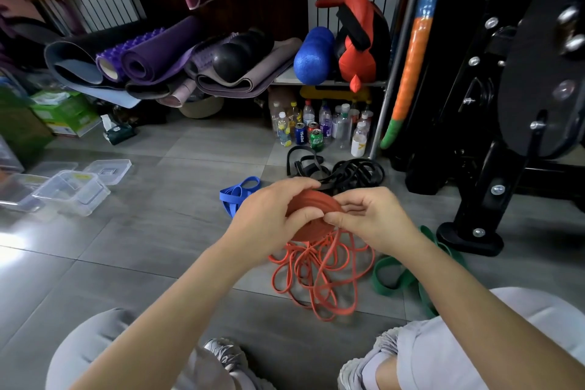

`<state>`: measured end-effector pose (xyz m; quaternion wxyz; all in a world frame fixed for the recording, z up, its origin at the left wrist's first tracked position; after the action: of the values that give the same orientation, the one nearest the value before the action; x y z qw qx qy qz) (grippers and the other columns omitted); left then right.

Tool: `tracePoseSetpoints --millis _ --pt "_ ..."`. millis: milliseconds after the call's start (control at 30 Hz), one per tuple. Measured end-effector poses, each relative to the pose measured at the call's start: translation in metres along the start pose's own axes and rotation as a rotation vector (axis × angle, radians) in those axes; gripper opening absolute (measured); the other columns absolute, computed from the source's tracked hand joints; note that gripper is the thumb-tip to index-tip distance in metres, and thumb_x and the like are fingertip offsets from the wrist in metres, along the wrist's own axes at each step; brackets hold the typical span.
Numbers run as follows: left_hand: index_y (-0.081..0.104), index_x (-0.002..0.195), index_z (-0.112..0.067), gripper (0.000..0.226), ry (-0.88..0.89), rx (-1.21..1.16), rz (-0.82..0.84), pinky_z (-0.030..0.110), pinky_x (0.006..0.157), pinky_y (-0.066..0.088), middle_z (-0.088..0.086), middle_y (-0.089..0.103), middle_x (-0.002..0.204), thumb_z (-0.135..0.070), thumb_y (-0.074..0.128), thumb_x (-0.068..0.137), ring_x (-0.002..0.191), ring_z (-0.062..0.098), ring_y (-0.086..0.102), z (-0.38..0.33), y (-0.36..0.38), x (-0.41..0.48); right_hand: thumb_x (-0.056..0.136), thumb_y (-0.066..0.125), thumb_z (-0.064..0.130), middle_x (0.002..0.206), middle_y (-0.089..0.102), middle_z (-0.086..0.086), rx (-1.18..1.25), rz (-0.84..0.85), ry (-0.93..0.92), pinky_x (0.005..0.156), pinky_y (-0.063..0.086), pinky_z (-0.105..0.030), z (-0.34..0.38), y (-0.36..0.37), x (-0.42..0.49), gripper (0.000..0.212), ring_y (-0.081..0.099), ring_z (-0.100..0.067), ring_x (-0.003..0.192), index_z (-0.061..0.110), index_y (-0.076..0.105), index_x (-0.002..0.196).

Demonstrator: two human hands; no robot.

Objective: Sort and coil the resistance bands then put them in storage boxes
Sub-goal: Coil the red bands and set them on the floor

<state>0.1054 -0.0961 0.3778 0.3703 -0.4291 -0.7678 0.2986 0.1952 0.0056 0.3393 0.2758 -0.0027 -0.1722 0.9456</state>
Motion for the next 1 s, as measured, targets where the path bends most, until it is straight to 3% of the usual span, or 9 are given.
tracePoseSetpoints --millis 100,200,333,467,633,900,1000 --pt "0.063 0.095 -0.035 0.011 -0.027 -0.031 0.034 0.01 0.071 0.041 -0.03 0.058 0.081 -0.027 0.063 0.086 0.082 -0.003 0.057 0.003 0.002 0.005 0.074 0.079 0.012 0.074 0.073 0.008 -0.099 0.0 -0.023 0.074 0.056 -0.026 0.004 0.002 0.003 0.026 0.069 -0.004 0.071 0.036 0.07 0.077" --pt "0.054 0.082 -0.047 0.027 -0.059 -0.096 0.021 0.007 0.067 0.042 -0.028 0.06 0.076 -0.022 0.065 0.085 0.08 -0.006 0.058 0.006 0.001 0.005 0.072 0.08 0.016 0.072 0.071 0.012 -0.14 -0.028 -0.037 0.073 0.055 -0.025 0.006 0.001 0.004 0.027 0.066 0.0 0.069 0.04 0.069 0.074" --pt "0.057 0.085 -0.039 0.021 -0.085 -0.121 -0.013 0.006 0.068 0.041 -0.026 0.06 0.078 -0.021 0.065 0.086 0.079 -0.005 0.058 0.005 0.0 0.003 0.072 0.08 0.014 0.072 0.072 0.01 -0.069 -0.066 -0.027 0.073 0.057 -0.03 0.004 -0.002 0.004 0.031 0.068 -0.007 0.068 0.044 0.069 0.07" --pt "0.056 0.089 -0.037 0.011 -0.101 -0.025 0.096 0.021 0.069 0.047 -0.021 0.059 0.079 -0.028 0.061 0.087 0.078 0.002 0.059 0.007 0.01 0.003 0.074 0.079 0.014 0.069 0.071 0.008 -0.129 -0.028 -0.033 0.071 0.057 -0.03 0.002 0.002 0.003 0.03 0.067 -0.005 0.065 0.041 0.068 0.071" --pt "0.063 0.102 -0.026 0.013 -0.047 -0.025 0.066 0.01 0.068 0.04 -0.029 0.054 0.078 -0.024 0.058 0.09 0.076 -0.005 0.054 0.004 0.011 0.004 0.072 0.08 0.019 0.067 0.069 0.013 -0.154 -0.05 -0.035 0.068 0.056 -0.024 0.001 0.001 0.005 0.026 0.064 0.0 0.062 0.042 0.068 0.072" --pt "0.06 0.089 -0.035 0.021 -0.202 -0.325 -0.137 0.006 0.069 0.044 -0.021 0.063 0.085 -0.014 0.06 0.089 0.083 -0.007 0.059 0.023 0.0 -0.001 0.075 0.075 0.004 0.081 0.075 -0.003 0.159 -0.093 0.033 0.07 0.056 -0.019 -0.022 0.002 -0.012 0.021 0.071 -0.012 0.074 0.023 0.071 0.084" --pt "0.061 0.088 -0.036 0.023 -0.266 -0.425 -0.208 0.007 0.069 0.046 -0.016 0.066 0.088 -0.013 0.06 0.089 0.083 -0.002 0.062 0.03 0.0 -0.004 0.077 0.072 0.003 0.078 0.075 0.002 0.309 -0.134 0.049 0.067 0.054 -0.016 -0.029 0.003 -0.015 0.019 0.072 -0.011 0.075 0.021 0.072 0.085"
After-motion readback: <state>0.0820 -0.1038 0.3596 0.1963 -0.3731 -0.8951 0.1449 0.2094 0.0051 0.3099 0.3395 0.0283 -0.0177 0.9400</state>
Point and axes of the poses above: each hand's wrist, its own x-axis towards the middle knuckle, its own y-axis out of the palm, z = x × y, the point moved 9 cm from there along x, towards the middle knuckle
